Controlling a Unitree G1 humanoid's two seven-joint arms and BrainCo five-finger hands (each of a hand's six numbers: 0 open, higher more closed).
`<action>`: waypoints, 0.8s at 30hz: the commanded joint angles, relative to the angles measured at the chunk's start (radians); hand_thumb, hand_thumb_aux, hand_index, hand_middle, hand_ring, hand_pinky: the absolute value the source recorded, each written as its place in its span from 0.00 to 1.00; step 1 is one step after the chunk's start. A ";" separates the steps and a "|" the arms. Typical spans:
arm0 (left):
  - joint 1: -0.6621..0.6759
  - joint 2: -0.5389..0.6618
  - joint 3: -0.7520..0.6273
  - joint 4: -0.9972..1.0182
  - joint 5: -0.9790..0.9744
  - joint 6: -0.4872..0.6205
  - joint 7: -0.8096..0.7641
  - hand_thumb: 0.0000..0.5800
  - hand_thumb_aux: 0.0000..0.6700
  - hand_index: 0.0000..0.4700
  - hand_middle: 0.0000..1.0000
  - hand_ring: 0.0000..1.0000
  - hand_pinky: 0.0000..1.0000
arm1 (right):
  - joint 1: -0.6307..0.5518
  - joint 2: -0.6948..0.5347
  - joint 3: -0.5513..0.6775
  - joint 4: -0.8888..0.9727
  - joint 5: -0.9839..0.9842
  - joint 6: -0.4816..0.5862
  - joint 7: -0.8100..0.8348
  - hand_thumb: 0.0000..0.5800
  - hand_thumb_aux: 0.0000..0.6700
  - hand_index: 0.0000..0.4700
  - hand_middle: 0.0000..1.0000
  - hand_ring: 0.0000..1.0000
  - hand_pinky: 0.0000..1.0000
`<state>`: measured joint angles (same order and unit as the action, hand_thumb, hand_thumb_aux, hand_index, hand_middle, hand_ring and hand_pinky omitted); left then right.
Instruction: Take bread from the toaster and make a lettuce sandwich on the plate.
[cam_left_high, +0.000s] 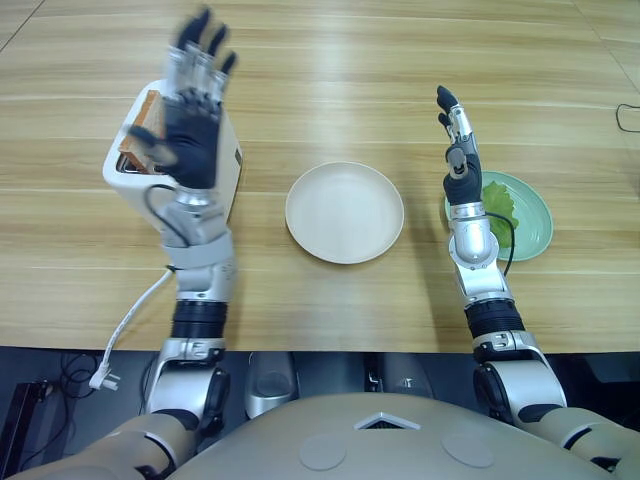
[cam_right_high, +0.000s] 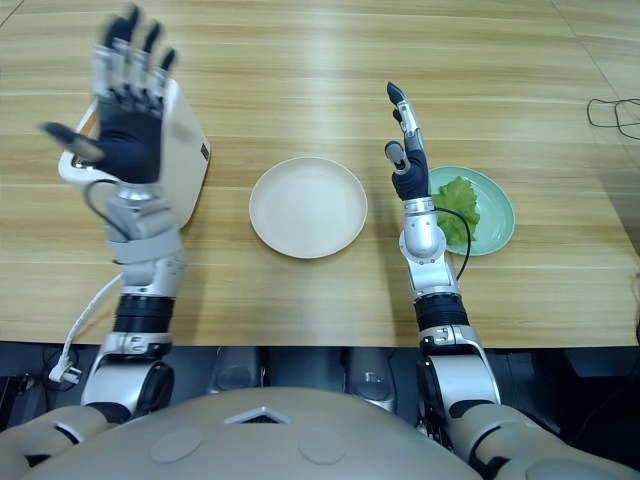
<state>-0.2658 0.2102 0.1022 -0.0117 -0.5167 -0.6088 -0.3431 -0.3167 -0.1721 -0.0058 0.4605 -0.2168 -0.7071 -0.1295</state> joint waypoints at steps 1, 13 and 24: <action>0.020 0.061 0.135 -0.073 0.116 -0.051 0.047 0.00 0.00 0.00 0.00 0.00 0.00 | -0.001 -0.004 0.001 0.000 -0.002 -0.002 0.001 0.00 0.00 0.00 0.00 0.00 0.00; 0.012 0.411 0.369 0.531 0.898 -0.201 0.520 0.00 0.00 0.00 0.00 0.00 0.00 | 0.000 -0.003 -0.004 0.007 -0.004 -0.004 -0.003 0.00 0.00 0.00 0.00 0.00 0.00; 0.011 0.529 0.154 0.777 1.097 -0.092 0.788 0.00 0.00 0.00 0.00 0.00 0.00 | 0.002 0.003 -0.002 0.010 -0.005 -0.005 -0.006 0.00 0.00 0.00 0.00 0.00 0.00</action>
<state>-0.2600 0.7237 0.2873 0.7455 0.5638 -0.7105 0.4287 -0.3184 -0.1674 -0.0086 0.4621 -0.2250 -0.7161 -0.1342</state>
